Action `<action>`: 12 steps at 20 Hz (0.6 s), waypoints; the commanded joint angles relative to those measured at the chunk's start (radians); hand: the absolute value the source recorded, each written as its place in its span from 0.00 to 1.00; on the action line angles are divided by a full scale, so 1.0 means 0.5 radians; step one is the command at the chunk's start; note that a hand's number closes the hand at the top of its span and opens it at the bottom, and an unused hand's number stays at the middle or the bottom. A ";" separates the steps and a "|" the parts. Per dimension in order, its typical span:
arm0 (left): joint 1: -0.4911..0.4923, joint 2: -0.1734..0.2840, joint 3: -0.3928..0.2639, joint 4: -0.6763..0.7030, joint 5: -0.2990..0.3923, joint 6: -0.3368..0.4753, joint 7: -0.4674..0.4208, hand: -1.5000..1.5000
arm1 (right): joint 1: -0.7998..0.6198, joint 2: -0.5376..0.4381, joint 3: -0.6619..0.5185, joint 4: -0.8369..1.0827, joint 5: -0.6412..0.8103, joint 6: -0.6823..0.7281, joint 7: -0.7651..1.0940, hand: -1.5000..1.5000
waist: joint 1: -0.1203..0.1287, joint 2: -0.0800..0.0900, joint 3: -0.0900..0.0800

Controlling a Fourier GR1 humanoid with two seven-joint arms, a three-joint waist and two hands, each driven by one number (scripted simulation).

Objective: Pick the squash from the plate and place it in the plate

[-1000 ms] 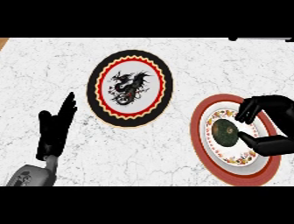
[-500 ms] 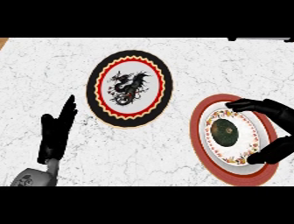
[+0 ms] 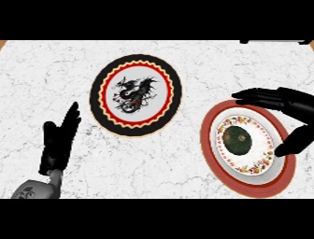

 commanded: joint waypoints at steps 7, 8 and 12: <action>-0.005 -0.050 0.015 -0.054 -0.082 0.031 0.071 0.50 | -0.221 0.038 0.245 0.039 0.396 0.309 0.151 0.00 | -0.026 -0.005 0.000; 0.148 -0.063 -0.050 -0.164 -0.125 0.048 0.062 0.50 | -0.192 0.106 0.258 0.153 0.496 0.183 0.093 0.00 | -0.014 -0.005 0.001; -0.052 -0.041 0.098 -0.027 -0.079 -0.035 0.129 0.50 | -0.223 0.183 0.264 0.137 0.592 0.275 0.192 0.00 | -0.032 -0.004 0.000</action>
